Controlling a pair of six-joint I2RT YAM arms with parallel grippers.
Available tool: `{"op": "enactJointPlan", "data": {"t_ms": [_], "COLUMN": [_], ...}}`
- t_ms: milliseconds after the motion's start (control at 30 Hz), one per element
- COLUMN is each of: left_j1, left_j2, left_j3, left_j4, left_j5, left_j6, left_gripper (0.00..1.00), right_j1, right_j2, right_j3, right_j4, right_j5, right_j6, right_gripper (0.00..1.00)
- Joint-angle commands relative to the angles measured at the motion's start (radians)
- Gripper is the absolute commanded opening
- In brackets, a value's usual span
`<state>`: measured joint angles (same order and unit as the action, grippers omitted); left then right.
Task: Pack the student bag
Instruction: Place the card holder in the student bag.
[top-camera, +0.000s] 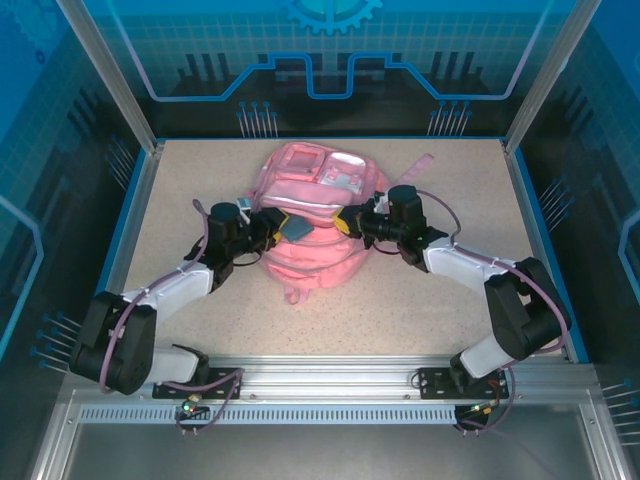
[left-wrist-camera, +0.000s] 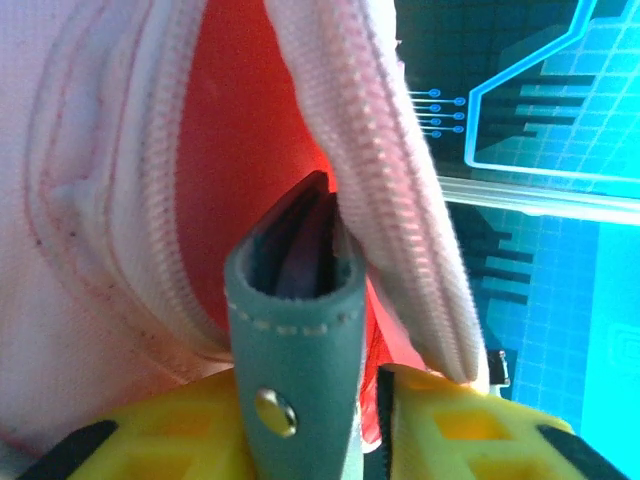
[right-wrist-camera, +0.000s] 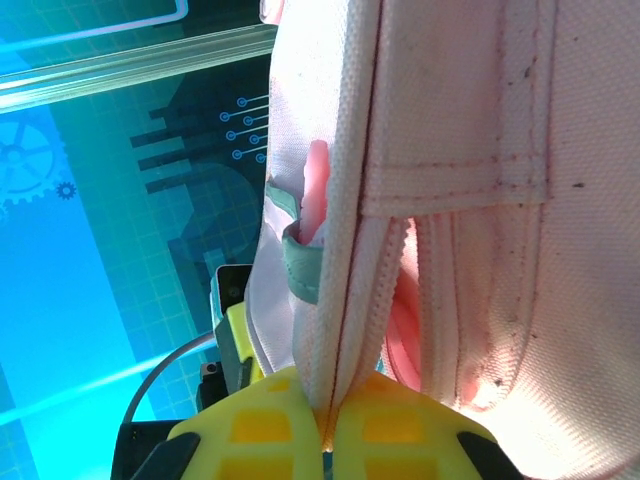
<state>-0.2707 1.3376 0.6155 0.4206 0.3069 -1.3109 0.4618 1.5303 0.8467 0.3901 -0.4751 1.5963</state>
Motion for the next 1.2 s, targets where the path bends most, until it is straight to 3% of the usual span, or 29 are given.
{"op": "enactJointPlan", "data": {"t_ms": [0,233,467,867,1067,1167], "left_j1": [0.002,0.002,0.002,0.001,-0.011,-0.02], "left_j2": [0.009,-0.134,-0.254,-0.225,-0.147,-0.121], "left_j3": [0.022,0.016,-0.018,-0.028,-0.007,-0.008], "left_j4": [0.087,-0.226,-0.387,-0.349,-0.271,-0.197], "left_j5": [-0.064,-0.089,-0.084,-0.04,-0.002,0.018], "left_j6": [-0.022,0.071,0.094,0.08,0.068,0.045], "left_gripper": [0.43,0.67,0.71,0.44,0.33,0.23], "right_j1": [-0.011,-0.018,-0.022,-0.02,-0.018,-0.018], "right_j2": [-0.049,-0.052,-0.05,-0.064,-0.073,-0.077], "right_j3": [0.0,0.009,0.014,0.011,0.013,0.015], "right_j4": [0.027,-0.009,-0.014,-0.032,-0.038,-0.044], "right_j5": [-0.016,-0.013,-0.013,-0.001,0.0,-0.002], "right_j6": [-0.038,-0.053,-0.059,-0.067,-0.068,-0.072], "right_gripper": [0.05,0.05,0.04,0.04,0.04,0.03]}}
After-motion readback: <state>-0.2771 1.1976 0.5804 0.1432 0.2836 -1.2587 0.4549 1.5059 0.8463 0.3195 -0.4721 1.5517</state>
